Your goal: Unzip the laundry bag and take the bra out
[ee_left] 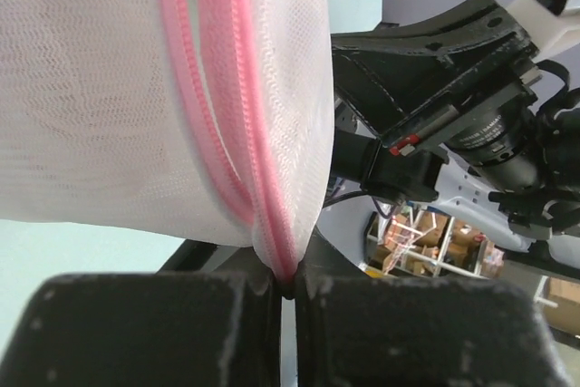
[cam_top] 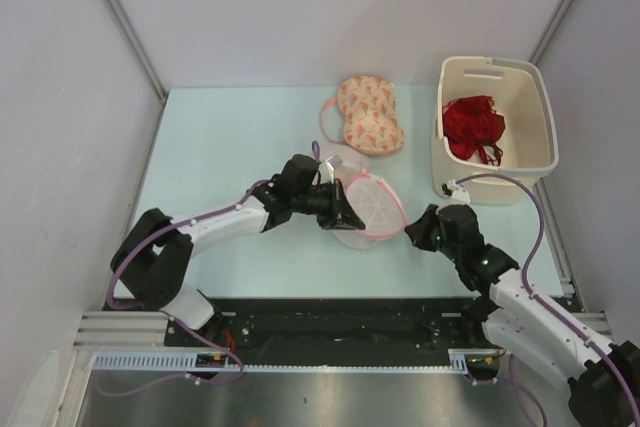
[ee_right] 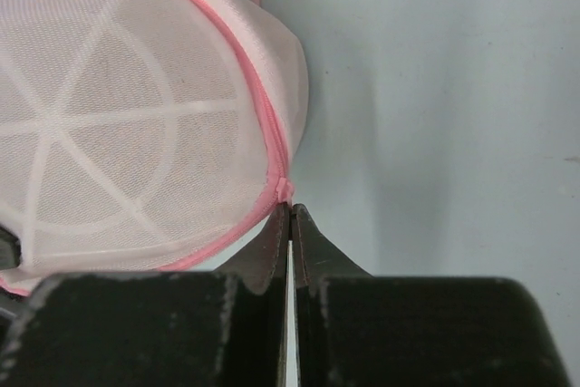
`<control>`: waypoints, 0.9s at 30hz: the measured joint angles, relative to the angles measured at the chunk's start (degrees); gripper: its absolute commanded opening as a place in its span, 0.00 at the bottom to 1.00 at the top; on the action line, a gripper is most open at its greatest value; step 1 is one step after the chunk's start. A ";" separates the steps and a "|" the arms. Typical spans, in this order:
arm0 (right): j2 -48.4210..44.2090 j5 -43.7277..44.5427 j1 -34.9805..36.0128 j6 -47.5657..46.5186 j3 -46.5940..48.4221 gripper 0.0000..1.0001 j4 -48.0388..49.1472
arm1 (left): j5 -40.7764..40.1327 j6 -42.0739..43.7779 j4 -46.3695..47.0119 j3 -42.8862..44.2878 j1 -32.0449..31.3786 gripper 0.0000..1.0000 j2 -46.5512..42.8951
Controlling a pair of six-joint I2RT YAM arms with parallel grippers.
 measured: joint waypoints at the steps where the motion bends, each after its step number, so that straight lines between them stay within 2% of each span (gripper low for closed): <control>1: -0.57 -0.07 -0.02 -0.33 0.00 0.33 0.02 | -0.09 0.48 -0.76 0.28 0.07 0.01 -0.09; 3: -2.54 0.61 0.07 -1.01 0.26 0.52 -1.33 | -0.59 1.73 -3.15 1.36 0.07 0.02 -0.28; 4: -3.78 1.46 0.20 -1.44 0.57 0.55 -2.69 | -1.22 2.43 -4.79 1.97 0.07 0.18 -0.48; 6: -6.25 3.32 0.94 -2.12 1.64 0.60 -5.88 | -2.43 3.67 -7.15 2.84 0.07 0.30 -0.72; 7: -7.45 4.22 1.70 -2.47 2.34 0.61 -7.39 | -3.13 4.09 -8.17 3.23 0.07 0.49 -0.74; 9: -9.62 6.32 4.68 -3.23 4.44 0.62 -10.32 | -3.82 5.55 -9.75 3.85 0.07 0.67 -0.74; 10: -10.16 7.63 6.62 -3.67 5.64 0.62 -11.34 | -4.55 5.92 -11.34 4.46 0.07 0.82 -0.76; 11: -10.32 8.83 8.83 -4.17 6.78 0.62 -12.00 | -5.25 6.78 -12.61 5.07 0.07 0.84 -0.83; 12: -10.16 10.47 11.39 -4.55 8.09 0.62 -12.66 | -6.27 7.61 -13.90 5.68 0.04 0.91 -0.98; 14: -8.50 13.35 16.37 -5.40 10.75 0.62 -13.05 | -8.41 8.96 -16.87 7.21 0.15 0.92 -1.92; 18: 2.58 20.63 27.58 -7.98 16.52 0.63 -11.13 | -10.82 10.75 -20.50 8.57 1.86 0.93 -7.30; 22: 13.70 24.81 35.23 -10.99 18.56 0.64 -8.66 | -10.69 11.67 -22.29 8.55 7.54 0.93 -13.46; 24: 18.84 26.64 38.40 -12.74 19.28 0.59 -7.82 | -10.71 12.13 -23.06 8.35 11.08 0.93 -16.11; 27: 22.51 28.76 40.11 -14.25 19.76 0.45 -7.17 | -10.71 13.03 -24.48 7.45 15.30 0.93 -19.58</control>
